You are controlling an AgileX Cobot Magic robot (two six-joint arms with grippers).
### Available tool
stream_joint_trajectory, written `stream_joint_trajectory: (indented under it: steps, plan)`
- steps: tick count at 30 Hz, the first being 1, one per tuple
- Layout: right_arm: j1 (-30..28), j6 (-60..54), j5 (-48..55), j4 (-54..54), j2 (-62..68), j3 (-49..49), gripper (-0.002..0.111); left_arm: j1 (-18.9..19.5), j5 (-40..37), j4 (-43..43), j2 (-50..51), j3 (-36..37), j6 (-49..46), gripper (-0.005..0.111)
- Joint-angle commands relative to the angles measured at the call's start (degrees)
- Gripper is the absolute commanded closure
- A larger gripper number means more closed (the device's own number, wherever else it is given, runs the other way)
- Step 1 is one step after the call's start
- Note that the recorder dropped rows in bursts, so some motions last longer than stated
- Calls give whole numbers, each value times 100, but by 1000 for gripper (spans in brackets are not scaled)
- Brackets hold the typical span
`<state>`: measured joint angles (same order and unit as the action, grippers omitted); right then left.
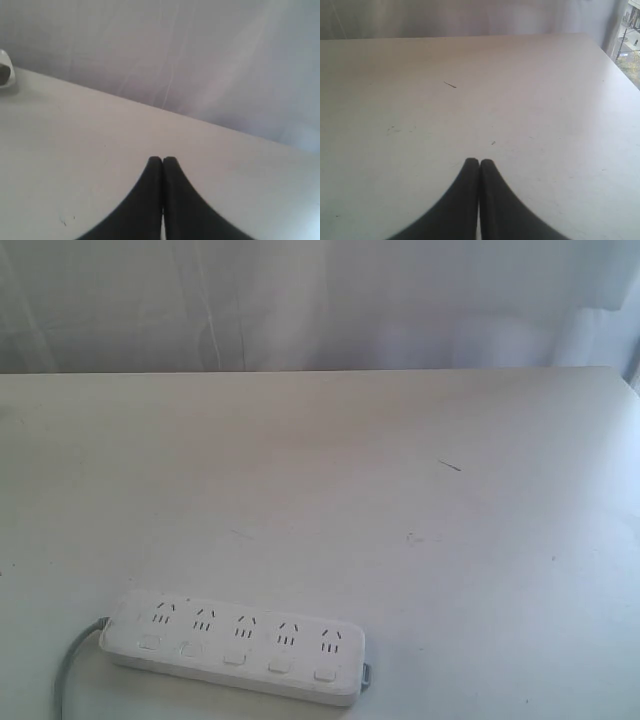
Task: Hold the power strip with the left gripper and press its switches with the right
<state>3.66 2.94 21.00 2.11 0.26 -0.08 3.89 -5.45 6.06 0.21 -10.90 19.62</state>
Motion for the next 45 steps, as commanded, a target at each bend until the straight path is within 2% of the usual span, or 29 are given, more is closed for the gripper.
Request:
stream_joint_trajectory:
  steps: [1, 5, 10, 20, 24, 26, 28, 31, 34, 37, 41, 45]
  plan:
    - [-14, -9, -74, -26, -26, 8, 108, 5, -120, -429, -21, -412, 520, 107]
    - [-14, -9, -74, -26, -26, 8, 108, 5, -88, -726, 47, -539, 1047, 107]
    - [-14, -9, -74, -26, -26, 8, 108, 5, -253, -1041, 180, -538, 1057, 107]
    - [-14, -9, -74, -26, -26, 8, 108, 5, -228, -1112, 180, -538, 1072, 107]
    - [-14, -9, -74, -26, -26, 8, 108, 5, -228, -1112, 180, -538, 1470, 107]
    - [-14, -9, -74, -26, -26, 8, 108, 5, -93, -1137, 188, -538, 1289, 107]
    - [-14, -9, -74, -26, -26, 8, 108, 5, 306, -1152, 353, -538, 674, 107]
    - [-14, -9, -74, -26, -26, 8, 108, -90, 545, -1383, 1087, -538, 496, 107]
    - [-14, -9, -74, -26, -26, 8, 108, -662, 613, -1599, 1650, -792, 496, 107]
    - [-14, -9, -74, -26, -26, 8, 108, -1317, 630, -2267, 2010, -1136, 496, 107]
    - [-14, -9, -74, -26, -26, 8, 108, -2395, 362, -3037, 2628, -1603, 373, 107]
    - [-14, -9, -74, -26, -26, 8, 108, -3492, -358, -3048, 3279, -1937, -601, 107]
